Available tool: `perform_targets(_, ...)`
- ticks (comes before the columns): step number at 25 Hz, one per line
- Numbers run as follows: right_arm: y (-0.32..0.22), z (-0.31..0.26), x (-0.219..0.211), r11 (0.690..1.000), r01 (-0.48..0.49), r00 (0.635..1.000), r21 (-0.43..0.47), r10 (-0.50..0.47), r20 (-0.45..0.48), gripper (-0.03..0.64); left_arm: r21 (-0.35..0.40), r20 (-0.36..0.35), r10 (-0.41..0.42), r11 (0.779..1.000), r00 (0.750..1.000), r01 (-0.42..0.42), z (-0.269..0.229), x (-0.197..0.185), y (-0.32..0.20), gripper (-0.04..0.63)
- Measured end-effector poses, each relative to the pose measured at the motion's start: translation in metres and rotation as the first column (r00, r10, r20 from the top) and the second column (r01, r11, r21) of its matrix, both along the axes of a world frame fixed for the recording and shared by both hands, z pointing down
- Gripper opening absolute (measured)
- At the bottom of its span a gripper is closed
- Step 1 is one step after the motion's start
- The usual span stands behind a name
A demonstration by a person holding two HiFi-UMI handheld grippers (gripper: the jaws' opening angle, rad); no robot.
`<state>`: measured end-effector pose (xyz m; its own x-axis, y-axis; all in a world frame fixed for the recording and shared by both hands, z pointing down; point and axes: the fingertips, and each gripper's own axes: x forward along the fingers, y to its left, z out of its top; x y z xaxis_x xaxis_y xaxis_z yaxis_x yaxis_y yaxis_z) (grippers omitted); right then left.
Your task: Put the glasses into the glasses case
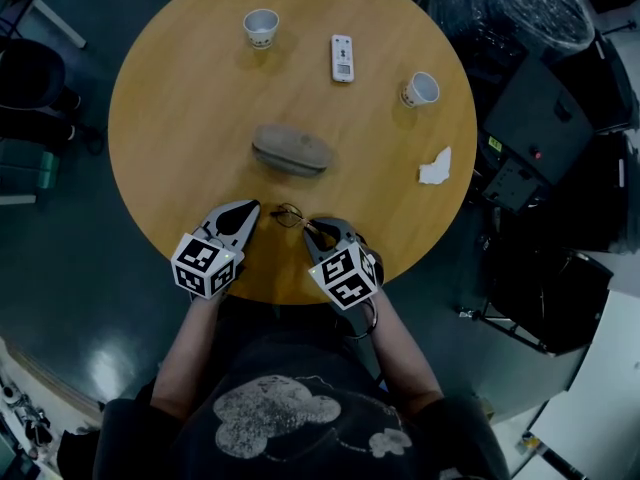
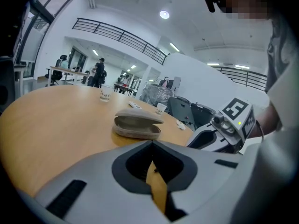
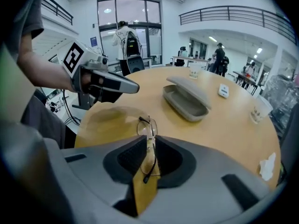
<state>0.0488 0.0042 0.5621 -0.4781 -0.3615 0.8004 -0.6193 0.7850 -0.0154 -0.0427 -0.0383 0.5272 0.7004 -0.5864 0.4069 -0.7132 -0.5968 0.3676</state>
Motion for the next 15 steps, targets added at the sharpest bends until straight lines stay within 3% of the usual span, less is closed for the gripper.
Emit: perform_targets(15,-0.008,0.025,-0.006,0.996,-0.002,0.995,-0.088,-0.006,-0.095,0.057,-0.032,-0.013,0.016,0.999,1.0,-0.017,0.012,-0.009,0.002,0.002)
